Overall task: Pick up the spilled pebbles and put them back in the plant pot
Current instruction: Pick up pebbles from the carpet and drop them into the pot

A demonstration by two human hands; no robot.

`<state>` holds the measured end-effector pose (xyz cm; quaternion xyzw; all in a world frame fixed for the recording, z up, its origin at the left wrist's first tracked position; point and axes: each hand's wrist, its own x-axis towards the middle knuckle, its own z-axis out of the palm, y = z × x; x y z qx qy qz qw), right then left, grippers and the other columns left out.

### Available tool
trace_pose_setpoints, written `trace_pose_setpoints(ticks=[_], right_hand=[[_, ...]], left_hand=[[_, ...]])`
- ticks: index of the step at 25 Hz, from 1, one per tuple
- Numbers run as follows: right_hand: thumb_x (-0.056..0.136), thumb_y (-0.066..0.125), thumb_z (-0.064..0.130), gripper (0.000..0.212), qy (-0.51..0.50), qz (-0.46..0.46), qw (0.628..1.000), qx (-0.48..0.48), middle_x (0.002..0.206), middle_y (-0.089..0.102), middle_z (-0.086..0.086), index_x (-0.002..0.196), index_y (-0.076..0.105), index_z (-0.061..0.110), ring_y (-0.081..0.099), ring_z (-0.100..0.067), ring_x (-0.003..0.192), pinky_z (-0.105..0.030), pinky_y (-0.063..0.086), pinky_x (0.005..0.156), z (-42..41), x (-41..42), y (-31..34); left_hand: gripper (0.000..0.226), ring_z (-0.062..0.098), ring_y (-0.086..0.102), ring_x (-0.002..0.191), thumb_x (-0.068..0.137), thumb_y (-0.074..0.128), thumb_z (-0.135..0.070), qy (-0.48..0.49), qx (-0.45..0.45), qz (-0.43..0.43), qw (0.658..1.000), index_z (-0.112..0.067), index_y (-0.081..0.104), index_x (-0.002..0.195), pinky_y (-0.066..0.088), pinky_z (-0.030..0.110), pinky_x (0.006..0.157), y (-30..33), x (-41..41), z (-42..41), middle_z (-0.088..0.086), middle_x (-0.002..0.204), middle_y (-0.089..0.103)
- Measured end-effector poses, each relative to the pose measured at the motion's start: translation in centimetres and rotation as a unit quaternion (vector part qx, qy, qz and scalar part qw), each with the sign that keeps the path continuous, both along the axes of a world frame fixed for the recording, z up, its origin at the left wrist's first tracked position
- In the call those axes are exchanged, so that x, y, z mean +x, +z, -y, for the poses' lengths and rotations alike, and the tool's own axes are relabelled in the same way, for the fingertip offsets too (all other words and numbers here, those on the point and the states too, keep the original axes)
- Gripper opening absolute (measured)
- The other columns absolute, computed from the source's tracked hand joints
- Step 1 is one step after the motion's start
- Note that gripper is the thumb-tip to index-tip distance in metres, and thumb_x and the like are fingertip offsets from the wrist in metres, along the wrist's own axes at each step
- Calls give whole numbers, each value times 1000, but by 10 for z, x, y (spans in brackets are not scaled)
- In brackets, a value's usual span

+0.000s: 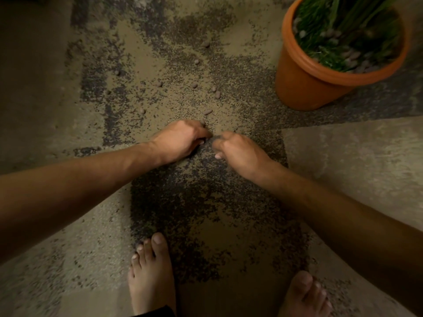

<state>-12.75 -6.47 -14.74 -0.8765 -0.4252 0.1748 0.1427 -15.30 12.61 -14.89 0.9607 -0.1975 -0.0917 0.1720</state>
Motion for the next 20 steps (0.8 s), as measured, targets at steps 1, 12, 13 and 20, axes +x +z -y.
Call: trace_pose_setpoints(ticks=[1, 12, 13, 20], right_hand=[[91, 62, 14, 13, -13, 1, 1000, -5, 96, 57, -11, 103, 64, 9, 62, -27, 86, -31, 51, 70, 4, 3, -1], [92, 60, 11, 6, -110, -16, 994, -23, 94, 65, -12, 97, 62, 9, 63, -27, 83, -35, 56, 72, 39, 8, 9], [92, 58, 8, 4, -106, -23, 994, -34, 90, 65, -11, 95, 61, 9, 63, -27, 80, -36, 56, 70, 40, 9, 10], [85, 63, 14, 1, -184, -55, 981, -31, 83, 63, -6, 86, 62, 15, 61, -23, 77, -28, 46, 63, 37, 10, 14]], left_hand=[[29, 26, 66, 88, 90, 59, -13, -1, 12, -5, 1000, -16, 62, 119, 57, 40, 80, -2, 2, 1, 8, 105, 65], [19, 8, 64, 80, 83, 66, -7, 132, -85, -94, 983, -24, 64, 89, 46, 13, 75, 17, 21, 18, -7, 88, 68], [16, 5, 64, 79, 82, 68, -8, 139, -102, -101, 980, -22, 66, 89, 44, 10, 73, 20, 21, 20, -9, 85, 68], [15, 2, 65, 80, 79, 74, -13, 149, -145, -107, 972, -23, 70, 90, 48, 16, 80, 26, 18, 37, -12, 83, 70]])
